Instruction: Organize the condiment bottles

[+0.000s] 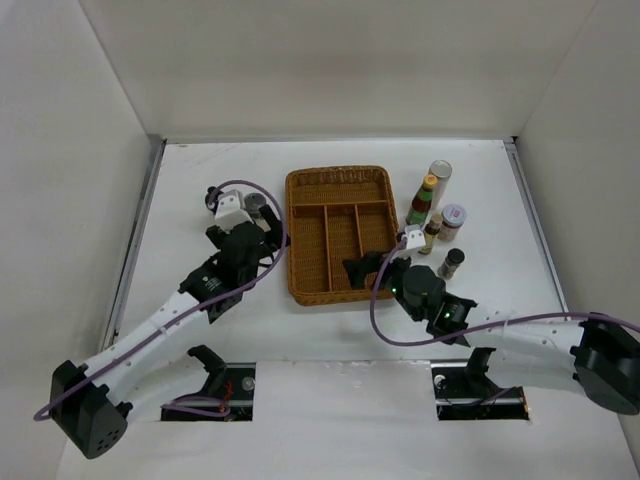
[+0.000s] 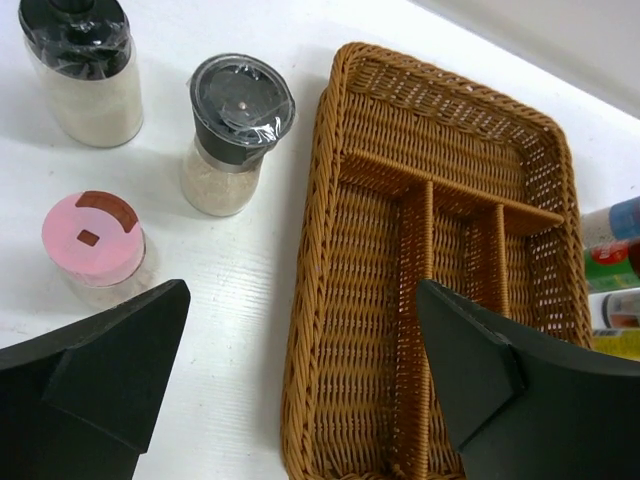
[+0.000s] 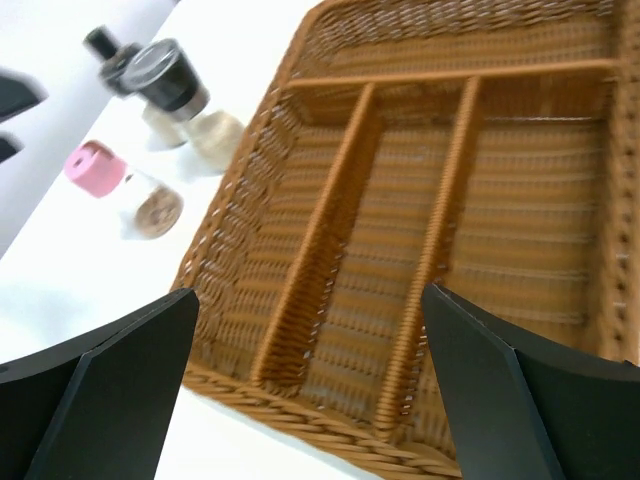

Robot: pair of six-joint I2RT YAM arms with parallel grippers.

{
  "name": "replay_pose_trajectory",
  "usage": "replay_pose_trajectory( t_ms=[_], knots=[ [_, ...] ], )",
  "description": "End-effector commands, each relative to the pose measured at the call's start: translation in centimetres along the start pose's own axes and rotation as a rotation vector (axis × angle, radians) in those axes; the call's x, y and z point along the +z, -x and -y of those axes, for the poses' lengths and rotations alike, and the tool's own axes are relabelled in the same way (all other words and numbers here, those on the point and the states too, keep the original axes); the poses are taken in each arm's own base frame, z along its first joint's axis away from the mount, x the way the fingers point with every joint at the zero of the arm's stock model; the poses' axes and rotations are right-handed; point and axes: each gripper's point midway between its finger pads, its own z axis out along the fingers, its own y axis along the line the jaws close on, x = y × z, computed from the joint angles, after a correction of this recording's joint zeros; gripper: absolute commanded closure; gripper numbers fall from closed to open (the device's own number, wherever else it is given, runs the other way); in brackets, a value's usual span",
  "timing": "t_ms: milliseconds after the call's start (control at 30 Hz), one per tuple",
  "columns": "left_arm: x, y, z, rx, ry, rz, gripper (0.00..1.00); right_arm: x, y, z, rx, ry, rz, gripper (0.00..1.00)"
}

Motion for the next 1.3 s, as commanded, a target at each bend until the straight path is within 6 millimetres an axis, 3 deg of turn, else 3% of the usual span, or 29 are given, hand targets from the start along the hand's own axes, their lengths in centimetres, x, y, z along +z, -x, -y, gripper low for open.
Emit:
replay_pose_trajectory(
  t_ms=[0,167,267,300,333,400,467,567,667,700,733,767,800,900,967,1033,1133,1267],
  knots=[
    [0.3,1.3,2.3,-0.024,-0.039,0.006,0.00,-0.2,0.8,-3.2,0.034,0.129,0.043,0.00],
    [1.1,0.5,4.1,0.008,-0.069,0.002,0.00,-0.3,-0.1,-4.4,0.021,0.200,0.029,0.02],
    [1.1,0.7,5.9,0.056,-0.123,0.018,0.00,-0.8,0.3,-5.0,0.027,0.242,0.032,0.43],
    [1.0,1.0,6.6,0.062,-0.148,0.036,0.00,-1.2,1.0,-5.0,0.030,0.244,0.051,0.62],
    [0.9,1.2,7.1,0.064,-0.165,0.049,0.00,-1.6,1.7,-4.7,0.032,0.241,0.074,0.73],
    [0.7,2.3,8.9,0.071,-0.227,0.087,0.00,-2.7,3.2,-3.9,0.055,0.223,0.128,0.82],
    [0.6,3.0,10.4,0.073,-0.276,0.109,0.00,-4.0,5.4,-2.1,0.097,0.174,0.213,0.86],
    [0.6,2.3,13.0,0.067,-0.361,0.098,0.00,-6.3,9.3,1.5,0.170,0.044,0.351,0.86],
    [0.9,0.6,15.0,0.070,-0.435,0.066,0.00,-7.7,11.8,4.5,0.175,-0.095,0.396,0.86],
    [0.8,0.1,15.8,0.070,-0.462,0.059,0.09,-7.9,12.3,5.2,0.169,-0.124,0.399,0.86],
    [0.7,-0.5,17.1,0.071,-0.501,0.049,0.41,-8.2,12.9,5.9,0.173,-0.155,0.409,0.85],
    [0.6,-1.1,18.9,0.076,-0.544,0.036,0.66,-8.6,13.5,6.4,0.187,-0.180,0.421,0.82],
    [0.7,-1.4,19.9,0.082,-0.564,0.028,0.71,-9.1,14.3,6.9,0.215,-0.198,0.440,0.78],
    [0.9,-3.3,24.6,0.140,-0.652,-0.006,0.67,-10.7,17.2,7.0,0.280,-0.196,0.508,0.70],
    [1.7,-4.5,27.3,0.161,-0.685,-0.006,0.55,-12.0,19.2,6.9,0.306,-0.186,0.553,0.61],
    [2.9,-5.9,29.5,0.183,-0.708,-0.013,0.48,-13.4,20.7,6.9,0.344,-0.170,0.600,0.54],
    [4.0,-7.6,31.9,0.200,-0.728,-0.030,0.45,-15.6,22.4,7.8,0.394,-0.187,0.677,0.49],
    [3.4,-9.0,34.1,0.220,-0.770,-0.032,0.43,-18.6,23.8,10.3,0.430,-0.291,0.769,0.45]
  ],
)
